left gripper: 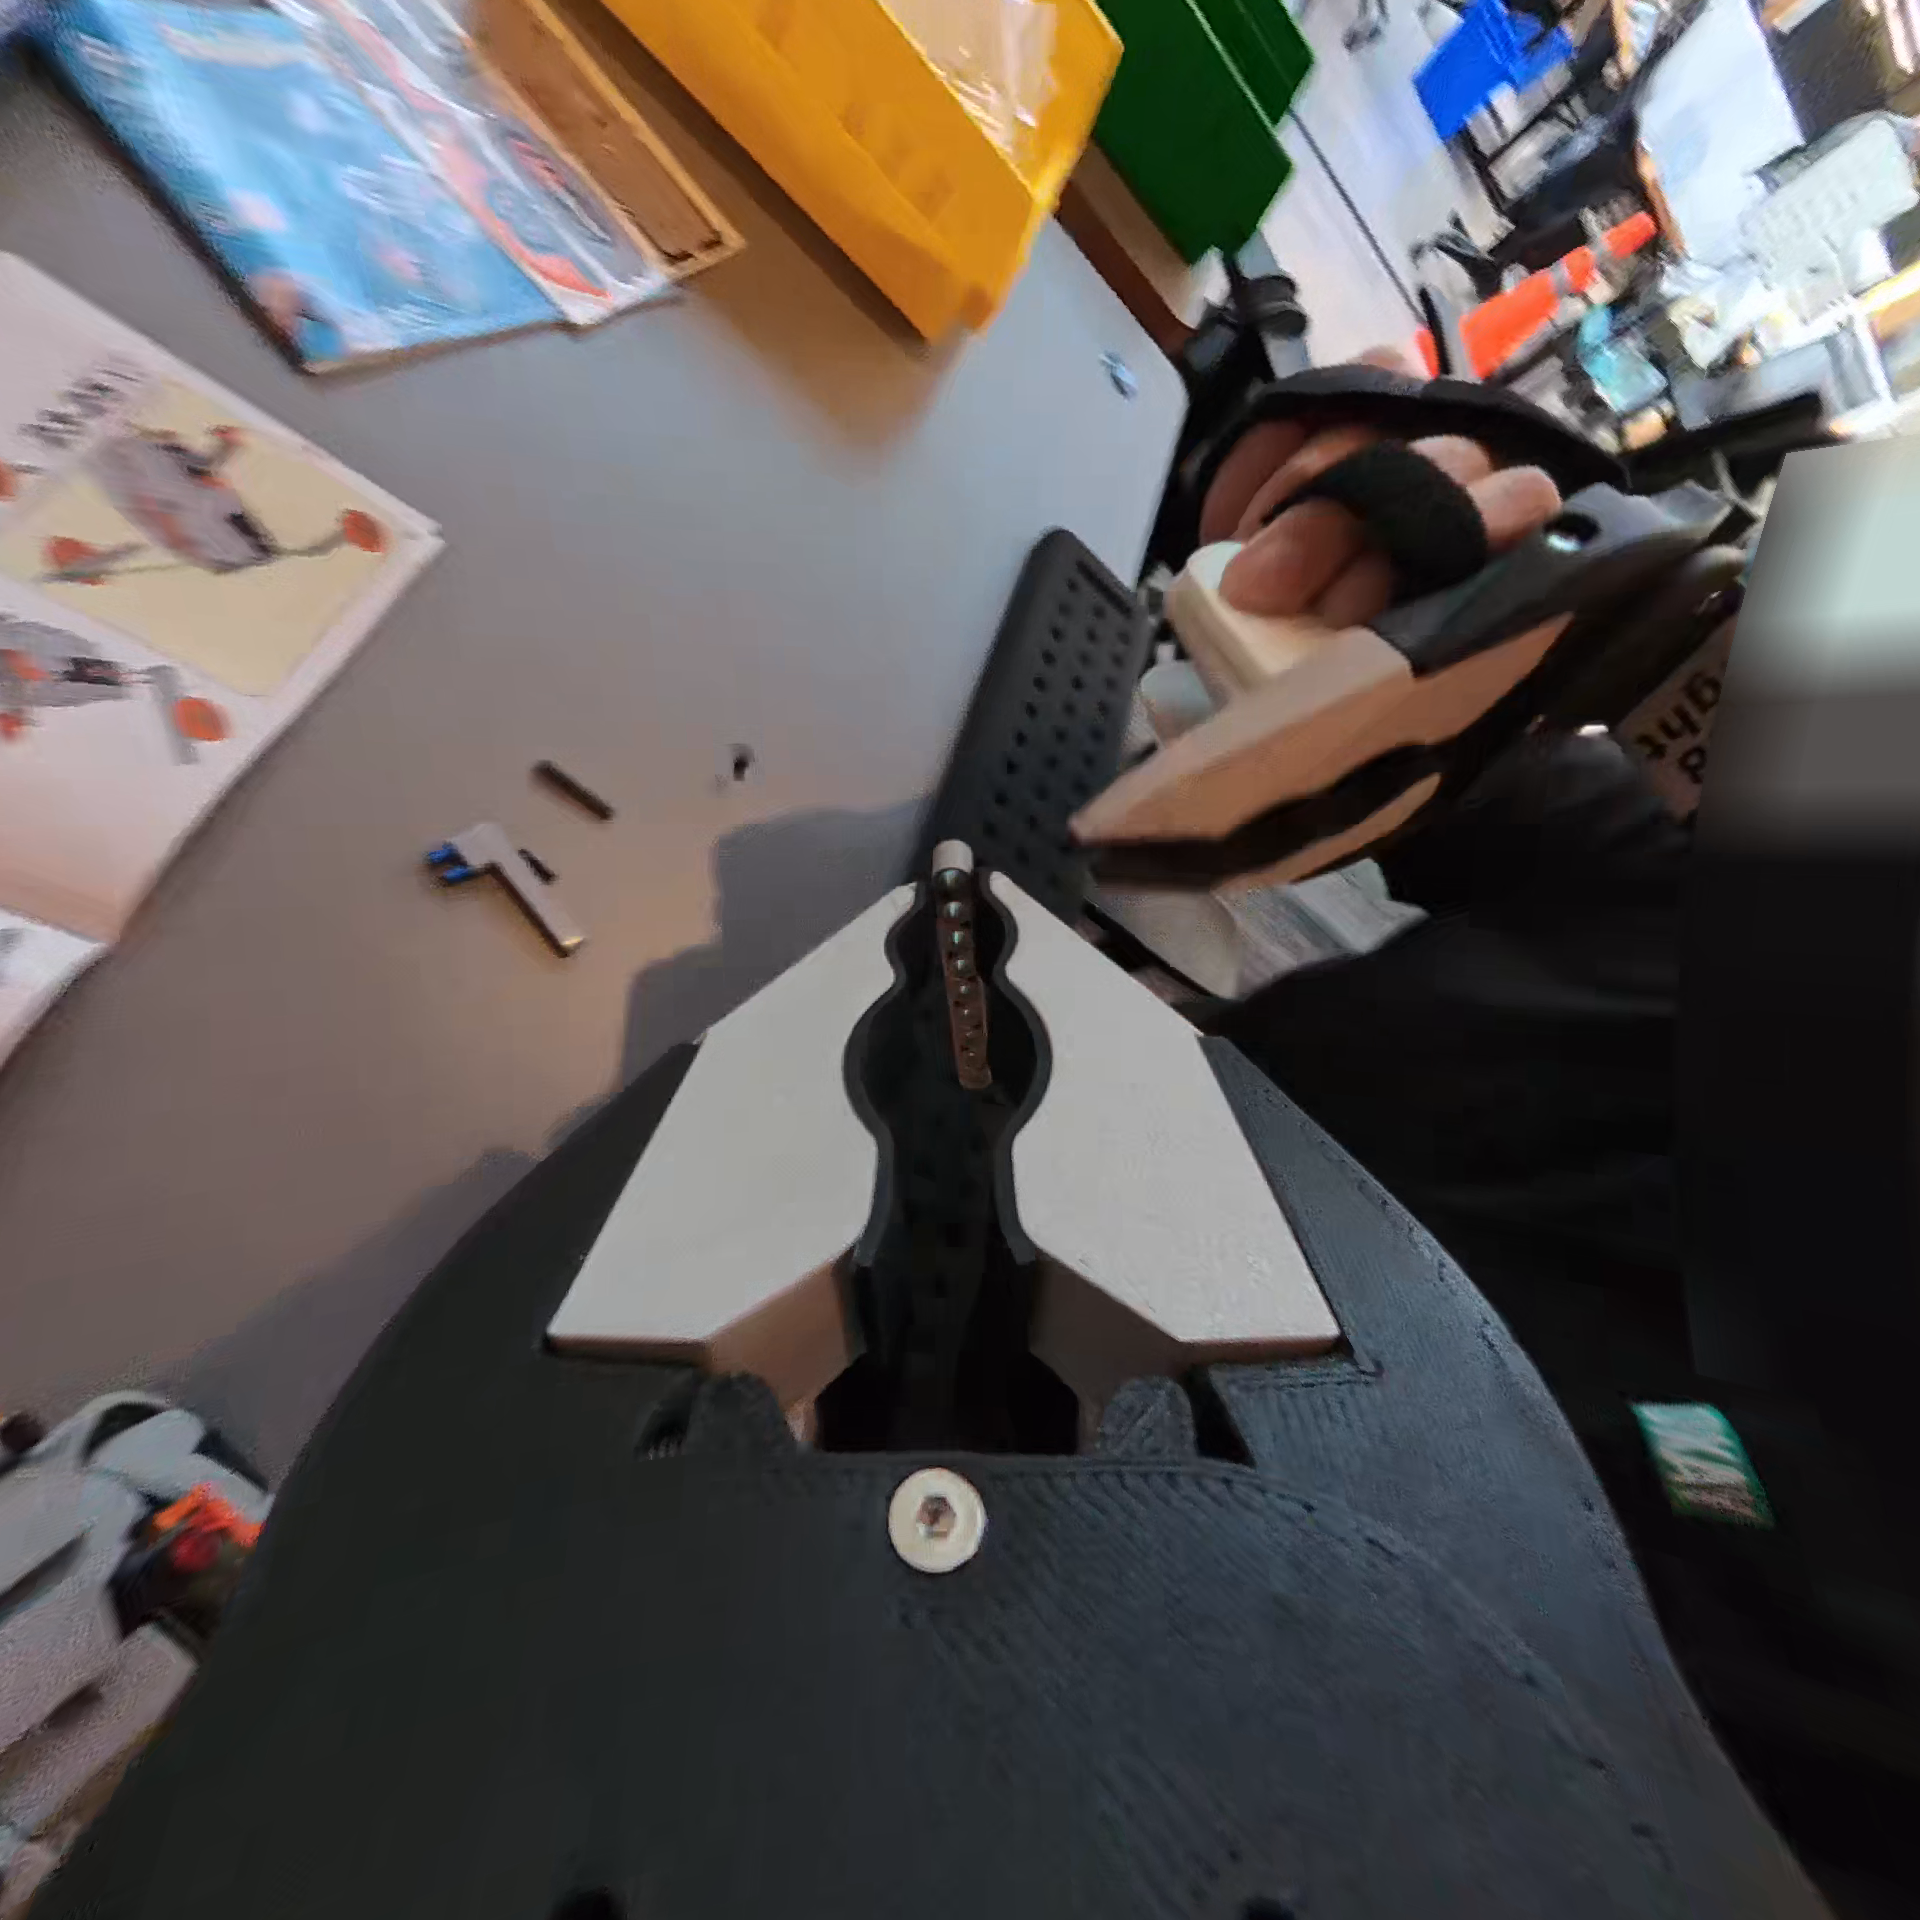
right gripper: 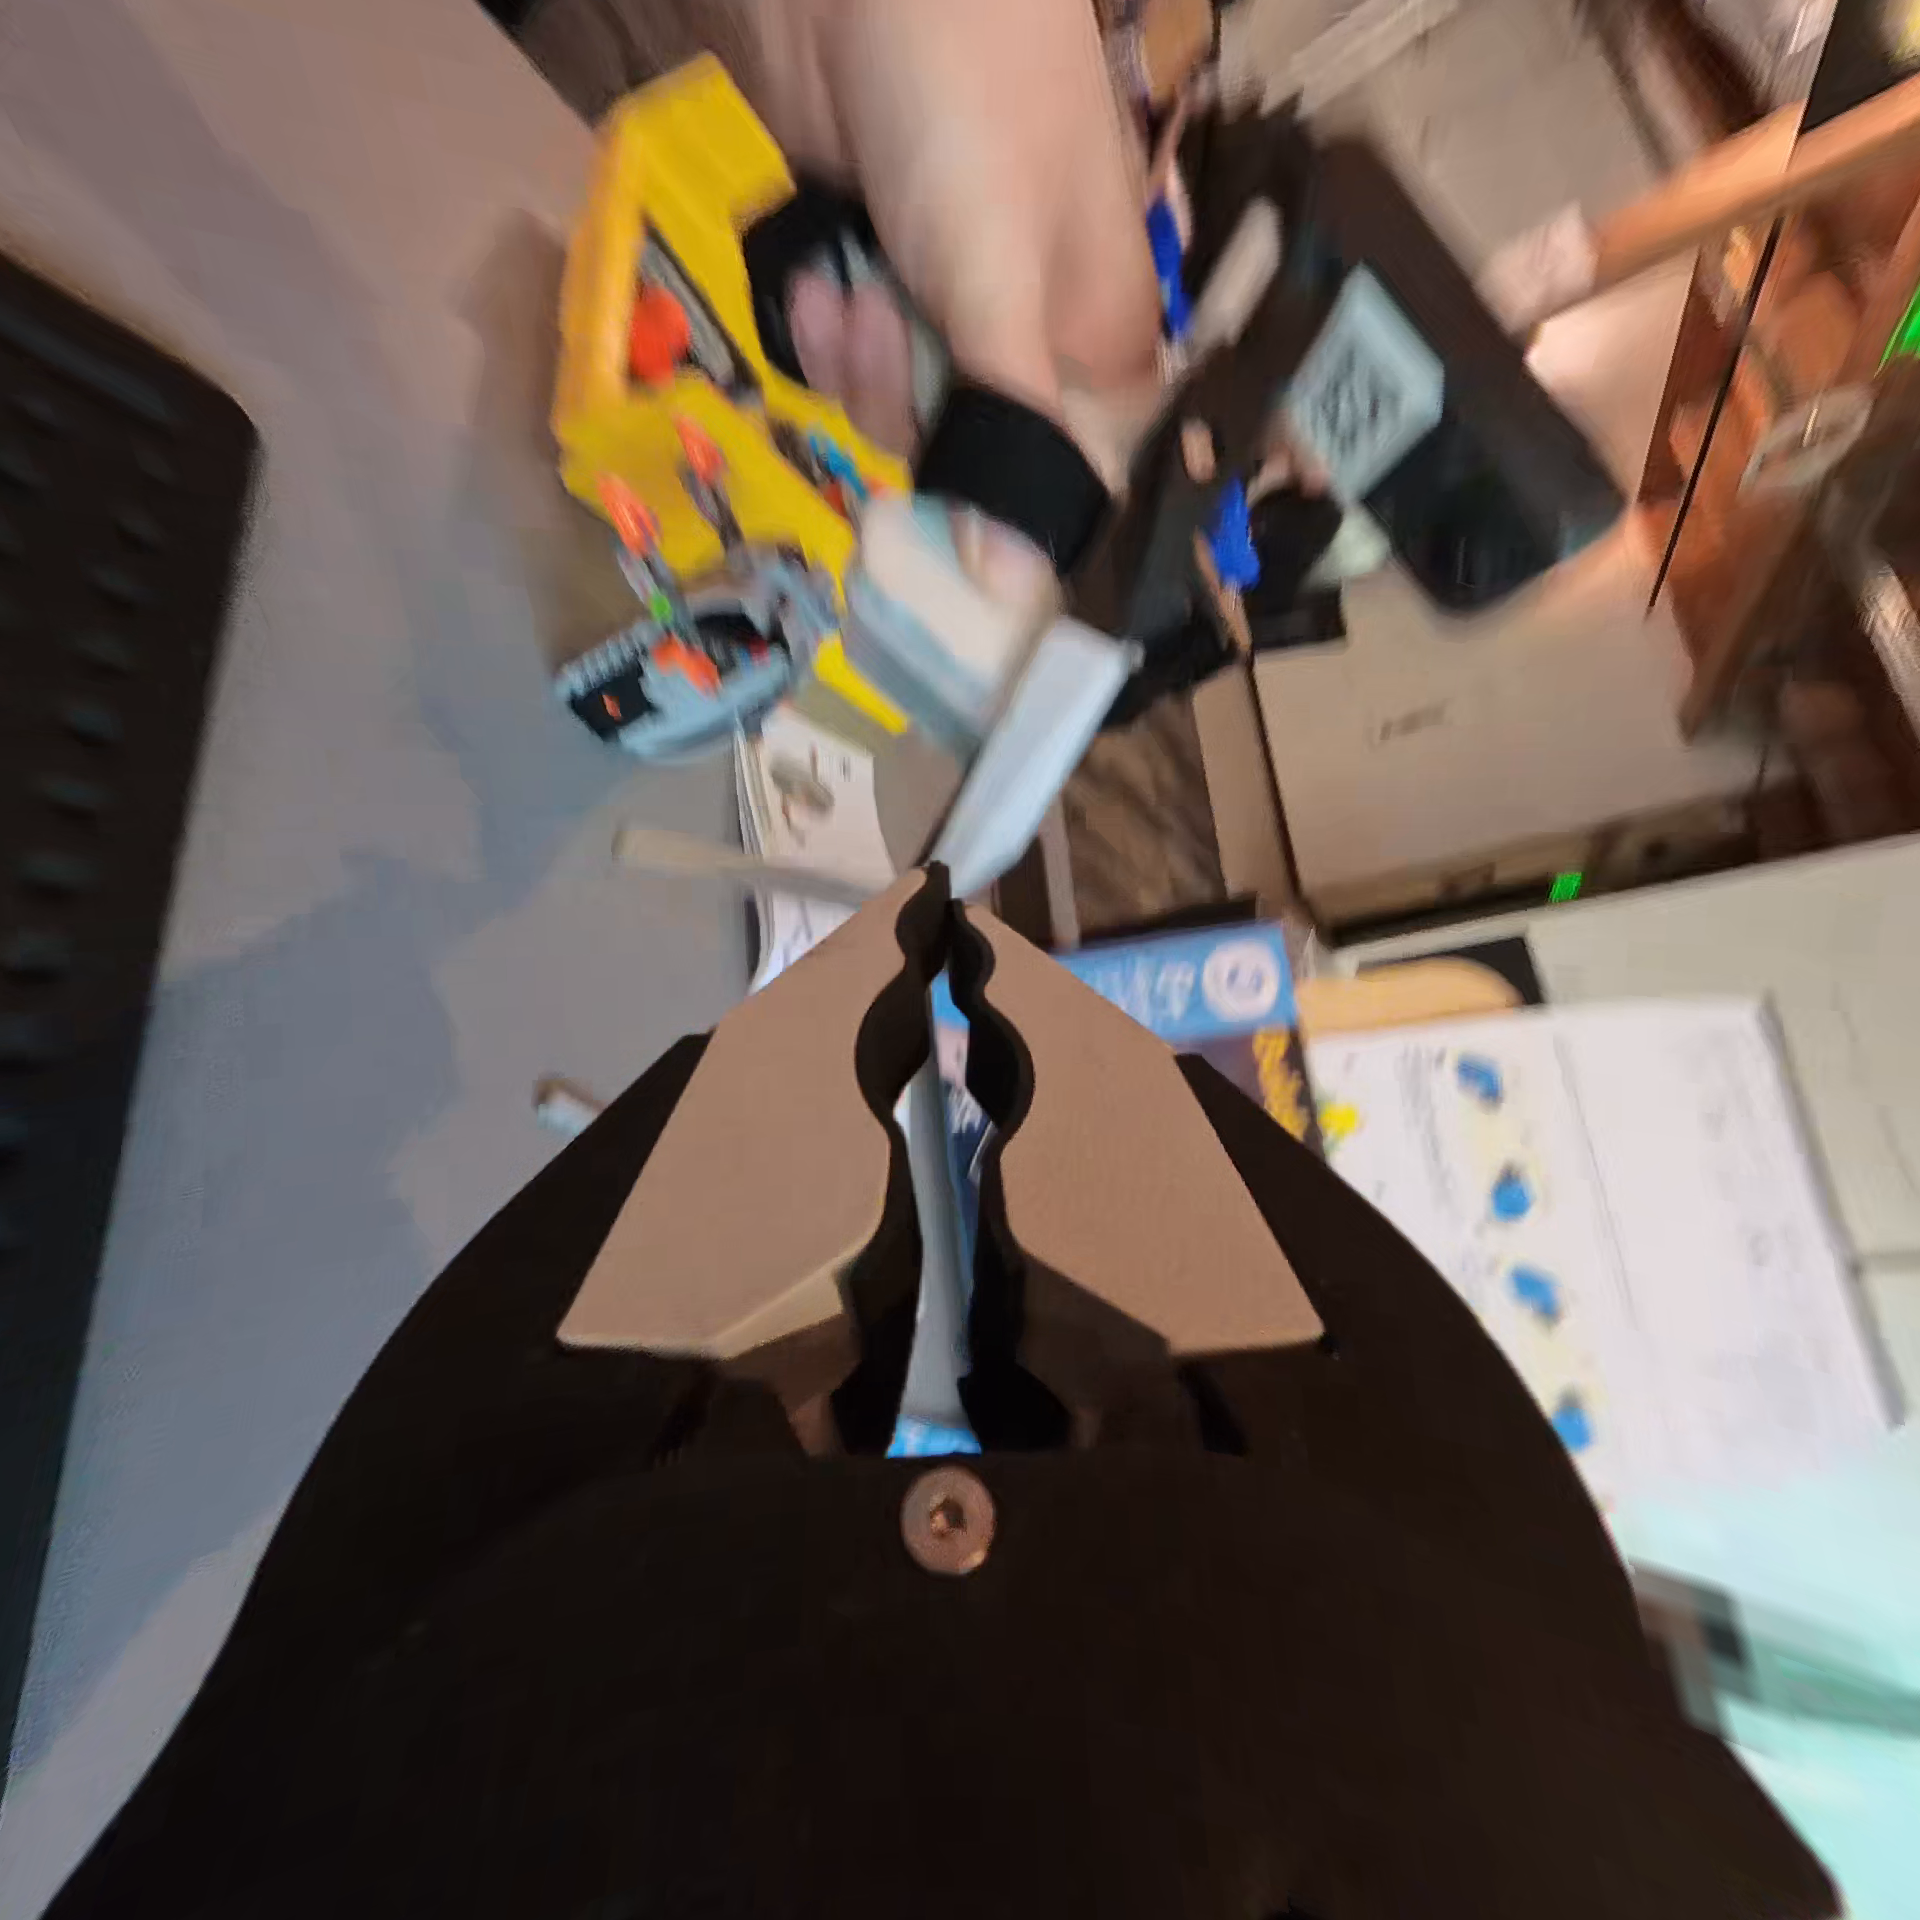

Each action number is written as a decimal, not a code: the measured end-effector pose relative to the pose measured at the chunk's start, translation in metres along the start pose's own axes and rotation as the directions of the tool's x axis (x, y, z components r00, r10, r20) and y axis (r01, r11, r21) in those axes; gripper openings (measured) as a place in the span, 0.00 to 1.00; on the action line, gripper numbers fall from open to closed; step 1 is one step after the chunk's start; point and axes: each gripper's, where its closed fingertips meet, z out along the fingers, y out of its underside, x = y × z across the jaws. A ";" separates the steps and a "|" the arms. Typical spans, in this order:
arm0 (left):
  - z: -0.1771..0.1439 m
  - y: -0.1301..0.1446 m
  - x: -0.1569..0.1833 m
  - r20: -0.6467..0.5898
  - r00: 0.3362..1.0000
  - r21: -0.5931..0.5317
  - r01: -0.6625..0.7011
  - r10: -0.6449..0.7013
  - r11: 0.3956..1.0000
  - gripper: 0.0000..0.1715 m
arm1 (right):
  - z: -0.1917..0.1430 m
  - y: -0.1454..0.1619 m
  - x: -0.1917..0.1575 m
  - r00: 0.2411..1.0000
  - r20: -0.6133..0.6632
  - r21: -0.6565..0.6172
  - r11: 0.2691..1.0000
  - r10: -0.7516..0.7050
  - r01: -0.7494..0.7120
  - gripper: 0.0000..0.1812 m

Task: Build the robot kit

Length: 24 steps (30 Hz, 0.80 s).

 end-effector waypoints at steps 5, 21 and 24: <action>0.013 0.013 -0.061 0.123 0.989 0.102 0.064 -0.076 0.993 0.03 | 0.000 0.139 -0.026 0.901 0.045 -0.162 0.894 0.431 -0.419 0.00; 0.022 0.054 -0.029 -0.023 0.995 0.376 0.102 -0.101 0.921 0.03 | -0.079 0.294 -0.134 0.493 0.107 -0.477 0.479 0.864 -0.737 0.00; 0.034 0.056 -0.032 -0.059 0.992 0.357 0.129 -0.116 0.925 0.03 | -0.077 0.294 -0.135 0.480 0.107 -0.473 0.469 0.871 -0.746 0.01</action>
